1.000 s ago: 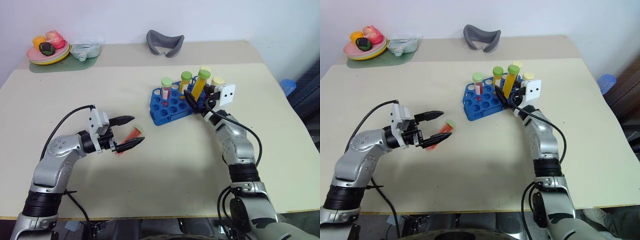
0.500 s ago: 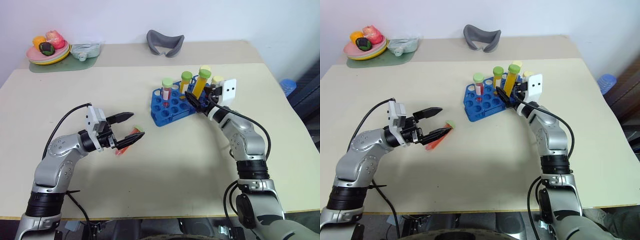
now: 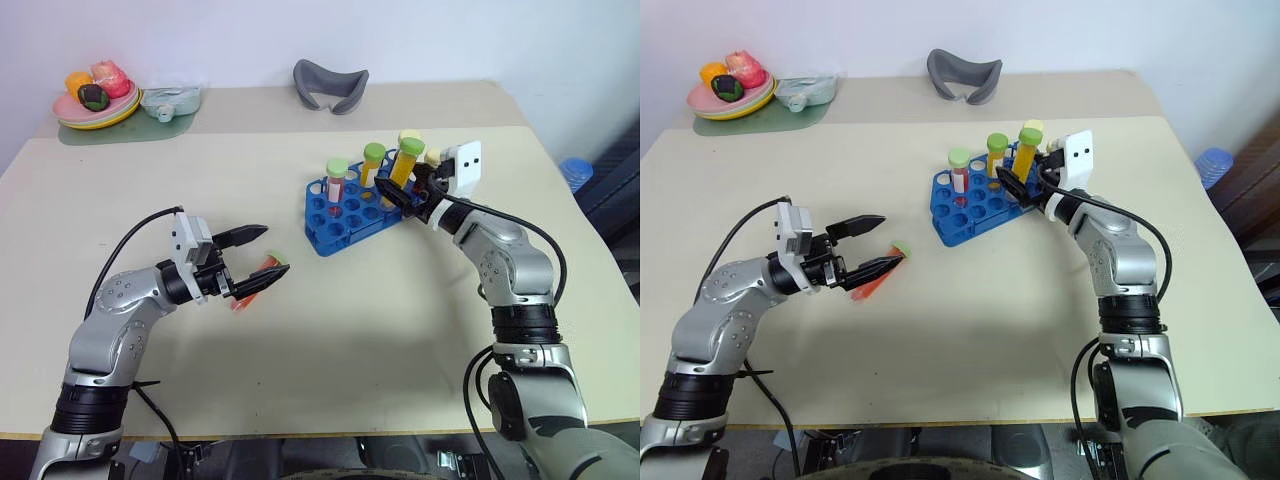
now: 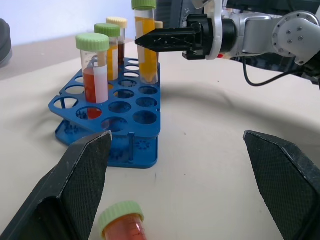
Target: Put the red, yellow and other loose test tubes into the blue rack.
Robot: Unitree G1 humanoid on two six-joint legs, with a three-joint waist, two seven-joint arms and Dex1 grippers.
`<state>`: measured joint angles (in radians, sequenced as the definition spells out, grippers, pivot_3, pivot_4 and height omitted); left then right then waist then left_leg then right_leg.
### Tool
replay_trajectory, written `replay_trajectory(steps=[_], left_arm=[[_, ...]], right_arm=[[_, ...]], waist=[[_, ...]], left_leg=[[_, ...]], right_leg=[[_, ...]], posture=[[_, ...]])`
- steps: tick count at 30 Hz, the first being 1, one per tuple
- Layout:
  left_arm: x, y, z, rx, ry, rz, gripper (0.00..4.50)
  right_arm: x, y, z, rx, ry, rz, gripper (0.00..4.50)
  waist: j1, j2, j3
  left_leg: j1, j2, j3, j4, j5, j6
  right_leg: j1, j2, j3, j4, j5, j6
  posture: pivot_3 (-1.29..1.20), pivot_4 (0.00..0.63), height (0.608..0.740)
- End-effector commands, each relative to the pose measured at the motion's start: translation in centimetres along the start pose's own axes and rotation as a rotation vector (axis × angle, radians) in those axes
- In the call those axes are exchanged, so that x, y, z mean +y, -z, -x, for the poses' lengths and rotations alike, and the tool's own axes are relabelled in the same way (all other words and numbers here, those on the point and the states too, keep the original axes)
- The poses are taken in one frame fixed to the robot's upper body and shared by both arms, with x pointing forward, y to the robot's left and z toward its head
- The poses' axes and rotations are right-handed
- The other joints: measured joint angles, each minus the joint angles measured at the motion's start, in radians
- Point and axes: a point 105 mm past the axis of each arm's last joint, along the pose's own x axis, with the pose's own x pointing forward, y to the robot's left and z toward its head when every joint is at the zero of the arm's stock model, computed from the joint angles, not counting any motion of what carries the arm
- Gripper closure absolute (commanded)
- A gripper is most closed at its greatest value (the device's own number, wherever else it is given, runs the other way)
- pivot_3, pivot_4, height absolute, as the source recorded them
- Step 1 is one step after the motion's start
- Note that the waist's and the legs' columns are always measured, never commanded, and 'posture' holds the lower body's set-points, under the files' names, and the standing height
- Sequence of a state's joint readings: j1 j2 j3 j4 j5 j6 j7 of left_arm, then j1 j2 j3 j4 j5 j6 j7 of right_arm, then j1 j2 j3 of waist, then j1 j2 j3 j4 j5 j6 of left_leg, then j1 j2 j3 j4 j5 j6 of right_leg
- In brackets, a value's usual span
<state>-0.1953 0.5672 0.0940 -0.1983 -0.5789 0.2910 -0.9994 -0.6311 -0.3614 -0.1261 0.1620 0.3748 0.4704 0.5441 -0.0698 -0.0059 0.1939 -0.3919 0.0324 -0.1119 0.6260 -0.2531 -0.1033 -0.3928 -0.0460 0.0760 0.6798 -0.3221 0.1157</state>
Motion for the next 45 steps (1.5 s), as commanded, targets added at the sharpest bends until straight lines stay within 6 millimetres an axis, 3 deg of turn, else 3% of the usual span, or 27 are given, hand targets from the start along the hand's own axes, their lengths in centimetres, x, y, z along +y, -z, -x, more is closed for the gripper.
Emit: replay_trajectory(steps=[1,4,19,33,45], left_arm=[[-0.3,-0.9,0.1,-0.019,0.005,-0.044,0.12],[-0.3,-0.9,0.1,-0.017,0.003,-0.043,0.12],[-0.2,-0.9,0.2,-0.017,-0.004,-0.044,0.12],[0.0,-1.1,0.2,-0.016,-0.006,-0.053,0.12],[0.0,-1.2,0.2,-0.015,-0.007,-0.058,0.12]], right_arm=[[0.0,-1.6,0.0,-0.043,-0.009,0.019,2.33],[0.1,-1.5,0.0,-0.041,-0.011,0.02,3.74],[0.6,-2.3,0.4,-0.165,0.023,-0.01,3.77],[1.4,0.2,1.2,-0.249,0.107,0.027,3.77],[3.2,1.0,1.0,-0.238,0.072,0.1,3.77]], waist=[[0.0,0.0,0.0],[0.0,0.0,0.0],[0.0,0.0,0.0],[0.0,0.0,0.0],[0.0,0.0,0.0]], left_leg=[[0.0,0.0,0.0,0.0,0.0,0.0],[0.0,0.0,0.0,0.0,0.0,0.0],[0.0,0.0,0.0,0.0,0.0,0.0],[0.0,0.0,0.0,-0.001,0.0,0.0],[0.0,0.0,0.0,-0.002,0.0,0.0]], right_leg=[[0.0,0.0,0.0,0.0,0.0,0.0],[0.0,0.0,0.0,0.0,0.0,0.0],[0.0,0.0,0.0,0.0,0.0,0.0],[0.0,0.0,0.0,-0.001,0.0,0.0],[-0.001,0.0,0.0,-0.001,0.0,0.0]], posture=[[0.0,0.15,0.74],[0.0,0.15,0.74],[0.0,0.15,0.74],[0.0,0.15,0.74],[0.0,0.15,0.74]])
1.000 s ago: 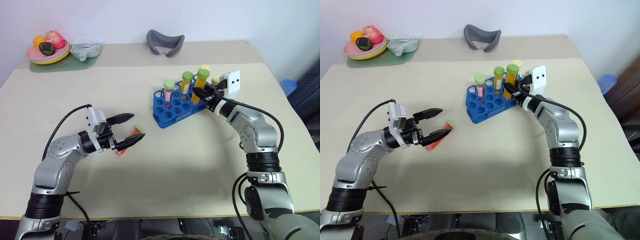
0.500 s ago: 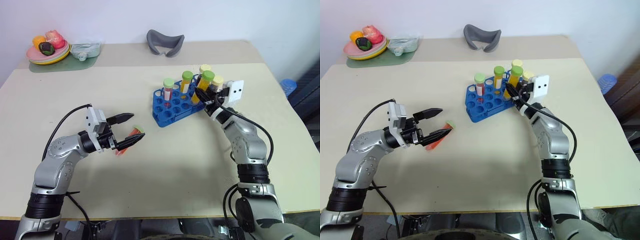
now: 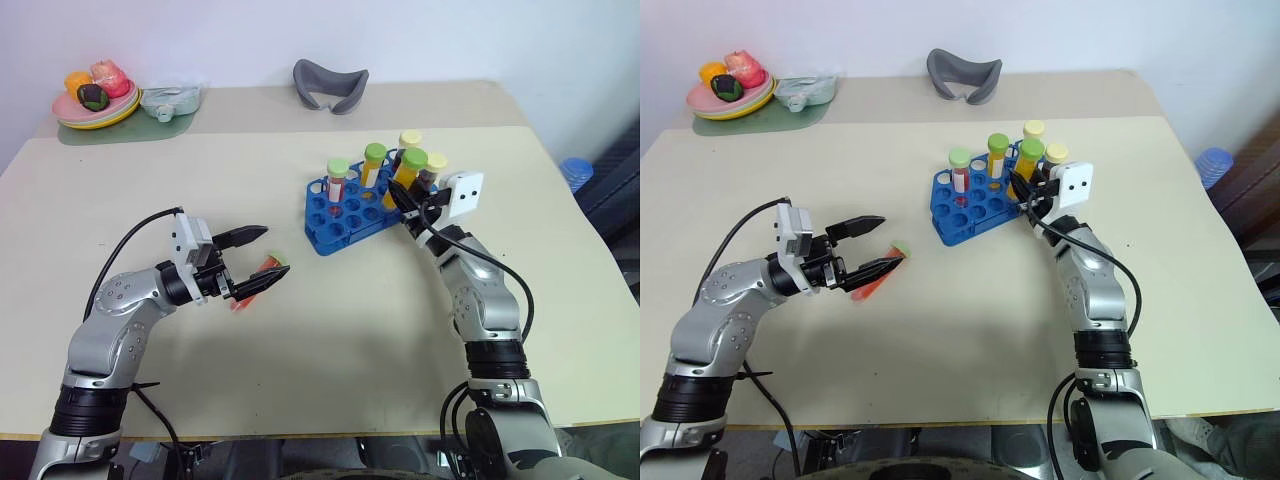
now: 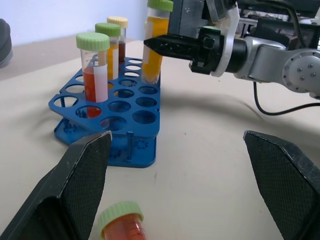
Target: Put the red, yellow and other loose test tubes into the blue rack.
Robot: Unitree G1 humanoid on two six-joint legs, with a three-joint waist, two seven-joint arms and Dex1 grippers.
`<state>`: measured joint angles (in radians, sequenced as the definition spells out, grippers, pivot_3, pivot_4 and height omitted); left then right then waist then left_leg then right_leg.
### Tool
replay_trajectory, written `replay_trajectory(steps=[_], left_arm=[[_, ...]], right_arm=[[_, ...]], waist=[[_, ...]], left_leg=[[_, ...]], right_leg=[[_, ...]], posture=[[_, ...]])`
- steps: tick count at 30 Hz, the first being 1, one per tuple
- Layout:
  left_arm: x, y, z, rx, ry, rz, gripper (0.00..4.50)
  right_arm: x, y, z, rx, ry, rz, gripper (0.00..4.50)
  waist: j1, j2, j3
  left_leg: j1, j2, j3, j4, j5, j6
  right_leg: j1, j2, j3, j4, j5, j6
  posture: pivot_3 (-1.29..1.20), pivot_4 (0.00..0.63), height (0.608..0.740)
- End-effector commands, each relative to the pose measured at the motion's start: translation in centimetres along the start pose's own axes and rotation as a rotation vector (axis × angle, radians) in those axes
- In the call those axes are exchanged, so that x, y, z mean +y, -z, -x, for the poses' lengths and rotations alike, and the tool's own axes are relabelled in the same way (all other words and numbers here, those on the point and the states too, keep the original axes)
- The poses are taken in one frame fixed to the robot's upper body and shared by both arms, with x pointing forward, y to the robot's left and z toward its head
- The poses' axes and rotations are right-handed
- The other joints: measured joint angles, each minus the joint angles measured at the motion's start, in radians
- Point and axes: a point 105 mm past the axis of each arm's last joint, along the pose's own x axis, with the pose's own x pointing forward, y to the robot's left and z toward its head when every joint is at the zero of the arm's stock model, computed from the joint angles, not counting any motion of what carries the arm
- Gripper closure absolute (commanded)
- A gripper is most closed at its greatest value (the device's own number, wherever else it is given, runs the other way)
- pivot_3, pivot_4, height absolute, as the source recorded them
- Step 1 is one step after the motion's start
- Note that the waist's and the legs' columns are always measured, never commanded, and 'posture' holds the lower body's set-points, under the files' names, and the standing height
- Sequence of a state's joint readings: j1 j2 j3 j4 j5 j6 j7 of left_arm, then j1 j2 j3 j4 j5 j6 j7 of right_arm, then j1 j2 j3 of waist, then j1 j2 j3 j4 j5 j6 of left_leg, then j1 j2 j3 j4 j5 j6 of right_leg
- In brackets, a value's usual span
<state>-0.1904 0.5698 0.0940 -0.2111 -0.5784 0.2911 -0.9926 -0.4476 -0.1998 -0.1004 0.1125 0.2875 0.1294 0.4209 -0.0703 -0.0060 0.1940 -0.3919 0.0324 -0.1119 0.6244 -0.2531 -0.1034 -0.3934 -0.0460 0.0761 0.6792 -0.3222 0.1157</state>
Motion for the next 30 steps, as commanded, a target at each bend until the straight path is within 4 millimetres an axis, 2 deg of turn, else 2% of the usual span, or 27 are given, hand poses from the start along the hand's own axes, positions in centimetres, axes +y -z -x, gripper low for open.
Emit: replay_trajectory(steps=[1,10,19,23,30], left_arm=[[0.2,-1.1,0.2,-0.016,-0.005,-0.051,0.12],[0.1,-1.0,0.2,-0.016,-0.004,-0.05,0.12],[0.2,-1.0,0.2,-0.012,-0.003,-0.051,0.12],[0.3,-1.0,0.2,-0.012,-0.002,-0.052,0.12],[0.3,-1.0,0.2,-0.01,-0.001,-0.052,0.12]], right_arm=[[1.3,-1.2,-0.1,-0.052,-0.056,0.063,3.77],[1.4,-1.7,-0.4,-0.053,-0.031,0.036,3.77],[2.1,-0.6,-1.1,0.072,0.049,0.098,3.77],[1.7,-0.2,-0.9,0.106,0.1,0.129,3.77],[1.6,-0.5,-1.0,0.093,0.158,0.136,3.77]], waist=[[0.0,0.0,0.0],[0.0,0.0,0.0],[0.0,0.0,0.0],[0.0,0.0,0.0],[0.001,0.0,0.0]], left_leg=[[0.0,0.0,0.0,0.0,0.0,0.0],[0.0,0.0,0.0,0.0,0.0,0.0],[0.0,0.0,0.0,0.0,0.0,0.0],[0.0,0.0,0.0,0.0,0.0,0.0],[0.0,0.0,0.0,0.0,0.0,0.0]], right_leg=[[0.0,0.0,0.0,0.0,0.0,0.0],[0.0,0.0,0.0,0.0,0.0,0.0],[0.0,0.0,0.0,0.0,0.0,0.0],[0.0,0.0,0.0,0.0,0.0,0.0],[0.0,0.0,0.0,0.0,0.0,0.0]], posture=[[0.0,0.15,0.74],[0.0,0.15,0.74],[0.0,0.15,0.74],[0.0,0.15,0.74],[0.0,0.15,0.74]])
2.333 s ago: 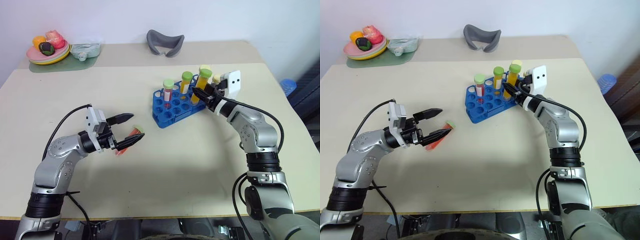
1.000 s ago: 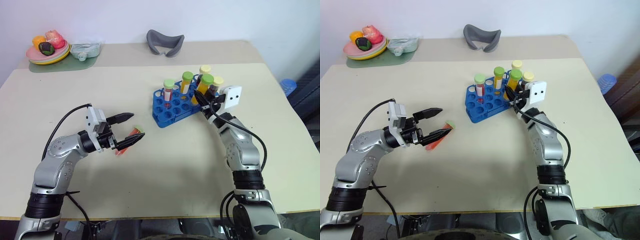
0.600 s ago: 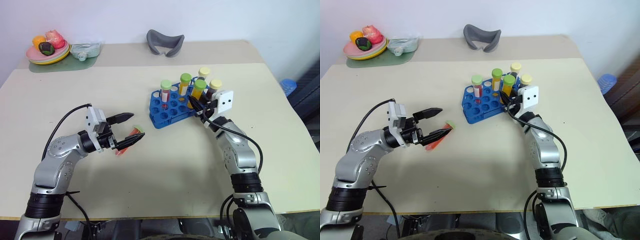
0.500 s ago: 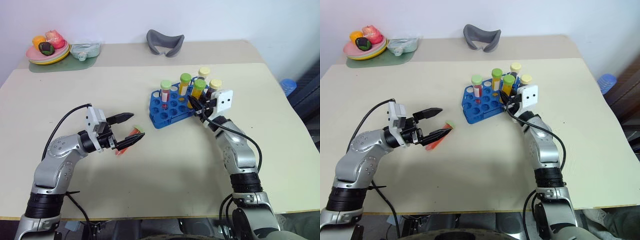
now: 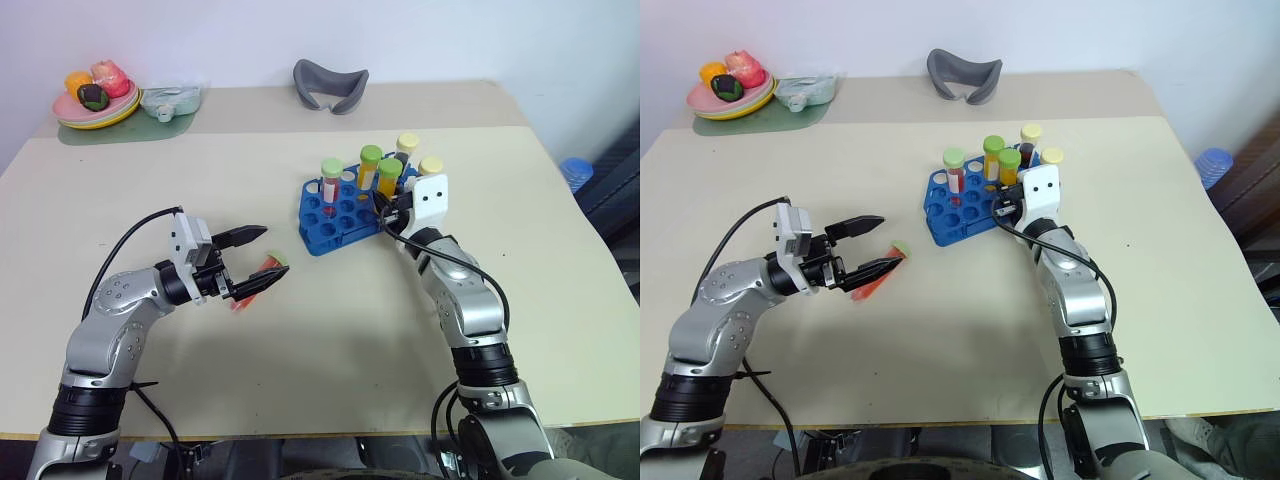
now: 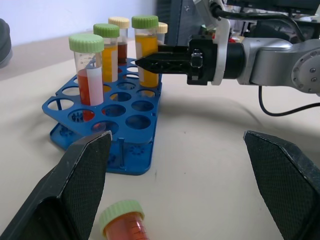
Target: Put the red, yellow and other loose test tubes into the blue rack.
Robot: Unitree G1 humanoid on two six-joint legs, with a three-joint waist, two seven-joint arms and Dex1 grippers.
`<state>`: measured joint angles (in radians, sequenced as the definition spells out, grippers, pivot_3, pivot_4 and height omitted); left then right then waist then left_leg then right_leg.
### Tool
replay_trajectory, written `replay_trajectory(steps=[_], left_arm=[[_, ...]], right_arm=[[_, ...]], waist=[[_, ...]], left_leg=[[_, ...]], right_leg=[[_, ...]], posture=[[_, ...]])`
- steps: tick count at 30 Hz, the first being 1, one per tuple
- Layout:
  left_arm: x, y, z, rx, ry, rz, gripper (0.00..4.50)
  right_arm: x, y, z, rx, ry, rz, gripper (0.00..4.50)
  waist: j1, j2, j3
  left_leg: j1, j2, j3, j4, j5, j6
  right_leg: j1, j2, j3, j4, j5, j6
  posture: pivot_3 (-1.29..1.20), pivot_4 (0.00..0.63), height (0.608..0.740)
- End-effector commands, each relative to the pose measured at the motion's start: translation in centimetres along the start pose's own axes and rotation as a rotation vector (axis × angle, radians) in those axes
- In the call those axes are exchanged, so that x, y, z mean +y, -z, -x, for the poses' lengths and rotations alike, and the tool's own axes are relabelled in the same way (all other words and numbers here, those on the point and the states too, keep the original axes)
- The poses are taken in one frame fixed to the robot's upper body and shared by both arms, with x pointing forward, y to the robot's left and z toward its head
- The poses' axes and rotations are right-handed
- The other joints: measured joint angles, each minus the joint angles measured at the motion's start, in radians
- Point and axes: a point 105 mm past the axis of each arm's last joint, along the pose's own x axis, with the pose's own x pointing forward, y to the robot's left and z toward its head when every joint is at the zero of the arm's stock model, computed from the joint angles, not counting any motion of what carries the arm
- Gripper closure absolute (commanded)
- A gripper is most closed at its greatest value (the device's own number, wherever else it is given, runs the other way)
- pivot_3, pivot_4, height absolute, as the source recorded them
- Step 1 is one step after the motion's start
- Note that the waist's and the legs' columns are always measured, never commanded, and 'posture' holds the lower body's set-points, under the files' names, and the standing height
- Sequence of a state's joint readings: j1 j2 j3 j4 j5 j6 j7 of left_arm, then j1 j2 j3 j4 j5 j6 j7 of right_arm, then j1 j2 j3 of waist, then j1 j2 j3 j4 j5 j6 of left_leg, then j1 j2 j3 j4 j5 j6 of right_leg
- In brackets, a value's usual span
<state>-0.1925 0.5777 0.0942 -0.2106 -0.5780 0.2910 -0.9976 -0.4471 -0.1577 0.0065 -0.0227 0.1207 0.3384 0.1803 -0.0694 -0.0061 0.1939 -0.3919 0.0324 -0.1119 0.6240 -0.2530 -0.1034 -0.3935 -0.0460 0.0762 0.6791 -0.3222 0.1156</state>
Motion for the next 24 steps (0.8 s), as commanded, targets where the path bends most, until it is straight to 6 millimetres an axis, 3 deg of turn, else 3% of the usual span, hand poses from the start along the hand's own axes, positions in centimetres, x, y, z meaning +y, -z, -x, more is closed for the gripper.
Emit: replay_trajectory(steps=[1,4,9,11,20,24], left_arm=[[0.3,-0.9,0.1,-0.016,-0.006,-0.046,0.12],[0.3,-0.9,0.1,-0.017,-0.004,-0.046,0.12],[0.3,-0.9,0.0,-0.017,-0.001,-0.045,0.12],[0.3,-0.9,0.0,-0.018,0.0,-0.044,0.12],[0.4,-0.9,-0.1,-0.019,0.007,-0.043,0.12],[0.5,-0.8,-0.2,-0.017,0.02,-0.043,0.12]], right_arm=[[0.1,-1.4,0.1,-0.052,0.006,0.001,3.77],[0.1,-1.4,0.3,-0.055,-0.015,-0.007,3.77],[-0.7,-1.4,0.5,-0.058,0.044,0.032,1.47],[-0.1,-1.9,0.8,-0.083,0.013,0.009,0.52],[-1.2,-4.9,3.8,-0.127,-0.03,0.044,0.52],[-0.7,-3.8,7.2,0.024,-0.213,0.014,0.52]], waist=[[0.0,0.0,0.0],[0.0,0.0,0.0],[-0.001,0.0,0.0],[0.0,0.0,0.0],[0.002,0.0,0.0],[0.009,0.0,0.0]], left_leg=[[0.0,0.0,0.0,0.0,0.0,0.0],[0.0,0.0,0.0,0.0,0.0,0.0],[0.0,0.0,0.0,-0.001,0.0,0.0],[0.0,0.0,0.0,-0.001,0.0,0.0],[0.0,0.0,0.0,-0.001,0.0,0.0],[0.0,0.0,0.0,-0.002,0.0,0.0]], right_leg=[[0.0,0.0,0.0,0.0,0.0,0.0],[0.0,0.0,0.0,0.0,0.0,0.0],[0.0,0.0,0.0,0.0,0.0,0.0],[0.0,0.0,0.0,0.0,0.0,0.0],[0.0,0.0,0.0,-0.002,0.0,0.0],[0.001,0.0,-0.001,-0.004,0.0,0.0]], posture=[[0.0,0.15,0.74],[0.0,0.15,0.74],[0.0,0.15,0.74],[0.0,0.15,0.74],[0.0,0.15,0.74],[0.0,0.15,0.74]])
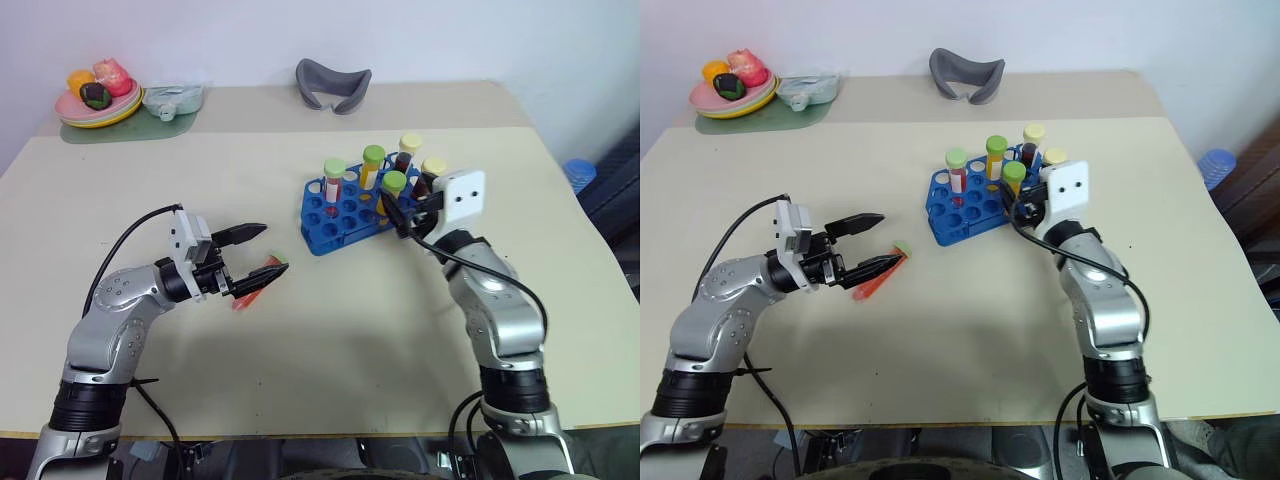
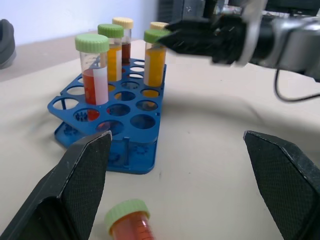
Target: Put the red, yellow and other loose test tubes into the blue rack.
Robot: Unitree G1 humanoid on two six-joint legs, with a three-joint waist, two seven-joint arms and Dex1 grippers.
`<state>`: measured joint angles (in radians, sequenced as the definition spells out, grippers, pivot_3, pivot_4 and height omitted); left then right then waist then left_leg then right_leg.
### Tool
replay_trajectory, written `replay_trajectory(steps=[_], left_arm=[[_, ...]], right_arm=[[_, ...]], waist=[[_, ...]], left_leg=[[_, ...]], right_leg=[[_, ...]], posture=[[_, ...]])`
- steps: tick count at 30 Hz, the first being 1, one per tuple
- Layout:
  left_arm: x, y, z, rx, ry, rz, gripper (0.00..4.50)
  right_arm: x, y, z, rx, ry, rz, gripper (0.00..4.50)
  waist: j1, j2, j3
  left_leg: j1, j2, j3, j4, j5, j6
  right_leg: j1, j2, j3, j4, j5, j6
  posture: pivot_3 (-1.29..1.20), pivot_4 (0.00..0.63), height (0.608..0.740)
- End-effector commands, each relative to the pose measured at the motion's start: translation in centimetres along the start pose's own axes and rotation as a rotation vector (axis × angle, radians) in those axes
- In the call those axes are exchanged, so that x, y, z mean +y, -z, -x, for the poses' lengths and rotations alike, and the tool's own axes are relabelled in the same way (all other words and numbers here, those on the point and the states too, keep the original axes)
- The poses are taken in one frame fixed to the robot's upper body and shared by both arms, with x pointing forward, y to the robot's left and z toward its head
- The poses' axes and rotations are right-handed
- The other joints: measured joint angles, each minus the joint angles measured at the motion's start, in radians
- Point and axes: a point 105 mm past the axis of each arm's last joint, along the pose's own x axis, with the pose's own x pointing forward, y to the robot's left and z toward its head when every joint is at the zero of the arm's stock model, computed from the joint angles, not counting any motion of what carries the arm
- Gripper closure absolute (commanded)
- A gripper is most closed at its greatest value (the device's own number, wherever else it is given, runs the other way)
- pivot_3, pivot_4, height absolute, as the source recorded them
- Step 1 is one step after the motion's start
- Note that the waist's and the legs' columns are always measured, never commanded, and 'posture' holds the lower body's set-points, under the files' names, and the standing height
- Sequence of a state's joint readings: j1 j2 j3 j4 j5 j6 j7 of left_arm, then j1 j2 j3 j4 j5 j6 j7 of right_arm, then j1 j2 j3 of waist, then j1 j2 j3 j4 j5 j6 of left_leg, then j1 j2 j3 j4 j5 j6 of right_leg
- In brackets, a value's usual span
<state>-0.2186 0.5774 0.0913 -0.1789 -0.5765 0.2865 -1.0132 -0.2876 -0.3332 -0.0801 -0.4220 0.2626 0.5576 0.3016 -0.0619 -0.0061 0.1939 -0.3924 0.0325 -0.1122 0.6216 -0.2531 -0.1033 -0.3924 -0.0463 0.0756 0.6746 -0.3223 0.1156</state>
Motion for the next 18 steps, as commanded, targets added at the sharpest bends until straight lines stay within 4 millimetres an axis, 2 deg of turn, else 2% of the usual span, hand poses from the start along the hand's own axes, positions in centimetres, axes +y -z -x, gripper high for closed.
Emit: replay_trajectory(steps=[1,4,6,12,18], left_arm=[[0.1,-0.8,0.0,-0.013,0.016,-0.043,0.12],[0.3,-0.7,-0.1,-0.012,0.026,-0.046,0.12],[0.4,-0.7,-0.2,-0.012,0.032,-0.049,0.12],[0.4,-0.7,-0.3,-0.007,0.053,-0.052,0.12],[0.3,-0.7,0.6,0.016,0.062,-0.052,0.12]], right_arm=[[1.4,0.1,2.7,0.087,-0.164,-0.06,0.52],[2.6,2.4,4.9,0.235,-0.267,-0.133,0.52],[3.5,3.5,5.1,0.271,-0.308,-0.194,0.52],[5.5,5.9,2.9,0.295,-0.401,-0.227,0.52],[6.8,6.7,0.4,0.276,-0.512,-0.211,0.52]], waist=[[0.003,0.0,0.0],[0.003,0.0,0.0],[0.0,0.0,0.0],[-0.007,-0.001,0.0],[-0.006,-0.001,0.0]], left_leg=[[0.0,0.0,0.0,0.0,0.0,0.0],[0.0,0.0,0.0,-0.001,0.0,0.0],[0.0,0.0,0.0,-0.001,0.0,0.001],[0.001,0.0,0.0,-0.001,0.0,0.001],[0.0,0.0,0.0,-0.001,0.0,0.0]], right_leg=[[0.0,0.0,0.0,-0.001,0.0,0.0],[0.001,0.0,0.0,-0.003,0.0,0.0],[0.001,0.0,0.0,-0.003,0.0,0.0],[0.001,0.0,0.0,-0.003,0.0,0.0],[0.001,0.0,0.0,-0.005,0.0,0.0]], posture=[[0.0,0.15,0.74],[0.0,0.15,0.74],[0.0,0.15,0.74],[0.0,0.15,0.74],[0.0,0.15,0.74]])
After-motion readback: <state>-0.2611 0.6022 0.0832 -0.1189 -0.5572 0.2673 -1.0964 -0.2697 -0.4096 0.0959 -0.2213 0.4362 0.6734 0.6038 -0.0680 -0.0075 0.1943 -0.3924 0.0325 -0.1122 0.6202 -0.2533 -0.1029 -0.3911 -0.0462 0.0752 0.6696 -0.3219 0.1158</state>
